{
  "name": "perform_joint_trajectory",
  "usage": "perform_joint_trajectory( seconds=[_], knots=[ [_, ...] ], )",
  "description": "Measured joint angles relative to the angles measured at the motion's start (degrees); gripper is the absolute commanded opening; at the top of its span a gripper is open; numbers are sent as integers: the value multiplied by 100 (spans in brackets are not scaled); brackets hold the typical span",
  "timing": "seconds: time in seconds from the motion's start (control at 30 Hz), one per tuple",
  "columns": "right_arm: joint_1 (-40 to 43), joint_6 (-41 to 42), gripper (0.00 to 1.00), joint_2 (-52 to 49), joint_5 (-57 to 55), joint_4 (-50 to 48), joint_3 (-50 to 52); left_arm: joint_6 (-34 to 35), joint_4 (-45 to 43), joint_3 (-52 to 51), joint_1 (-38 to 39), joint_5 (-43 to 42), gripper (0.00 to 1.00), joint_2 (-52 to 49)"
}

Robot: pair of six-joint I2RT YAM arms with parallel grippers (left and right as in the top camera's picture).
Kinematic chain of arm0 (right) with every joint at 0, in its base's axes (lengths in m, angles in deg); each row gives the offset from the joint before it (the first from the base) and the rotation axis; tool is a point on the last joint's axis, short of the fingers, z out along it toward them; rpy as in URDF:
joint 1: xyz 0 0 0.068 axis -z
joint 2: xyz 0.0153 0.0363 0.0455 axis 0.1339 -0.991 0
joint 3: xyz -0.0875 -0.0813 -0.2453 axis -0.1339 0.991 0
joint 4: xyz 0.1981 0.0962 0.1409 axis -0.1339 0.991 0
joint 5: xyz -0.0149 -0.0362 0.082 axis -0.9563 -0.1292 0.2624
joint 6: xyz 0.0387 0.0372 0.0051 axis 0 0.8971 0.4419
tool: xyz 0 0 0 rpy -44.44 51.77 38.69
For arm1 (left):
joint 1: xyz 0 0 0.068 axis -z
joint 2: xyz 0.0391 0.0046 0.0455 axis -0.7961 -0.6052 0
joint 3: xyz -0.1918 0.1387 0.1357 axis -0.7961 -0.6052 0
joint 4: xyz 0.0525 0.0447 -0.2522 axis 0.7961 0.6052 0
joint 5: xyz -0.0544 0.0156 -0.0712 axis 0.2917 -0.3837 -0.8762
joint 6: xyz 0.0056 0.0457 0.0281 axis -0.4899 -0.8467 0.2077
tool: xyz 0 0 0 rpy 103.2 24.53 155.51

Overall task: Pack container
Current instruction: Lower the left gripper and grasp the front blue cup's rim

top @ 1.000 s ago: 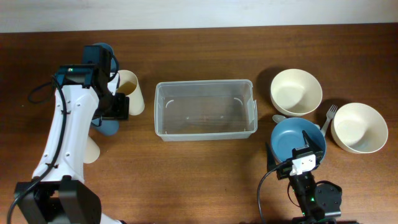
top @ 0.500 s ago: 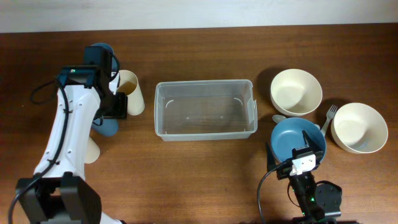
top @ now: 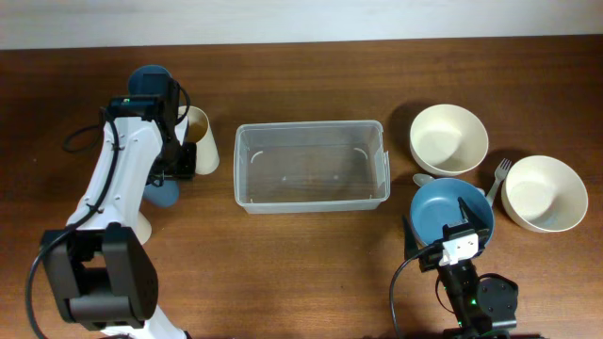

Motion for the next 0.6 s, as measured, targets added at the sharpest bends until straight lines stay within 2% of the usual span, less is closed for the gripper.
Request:
perform_joint_trajectory(
  seconds=[0.03,0.13,0.2,0.33,0.6],
  knots=[
    [0,0,99,0,-2,0,0,2,0,0,-2,26,36,-4],
    [0,0,99,0,0,0,0,-2,0,0,-13,116,33,-4],
    [0,2,99,0,0,0,0,-4,0,0,-15,160,14,-4],
    [0,-2,99,0,0,0,0,-4,-2,0,-31,199,2,-4],
    [0,0,99,0,-2,0,0,17,-20,0,-31,219,2,-7]
  ],
)
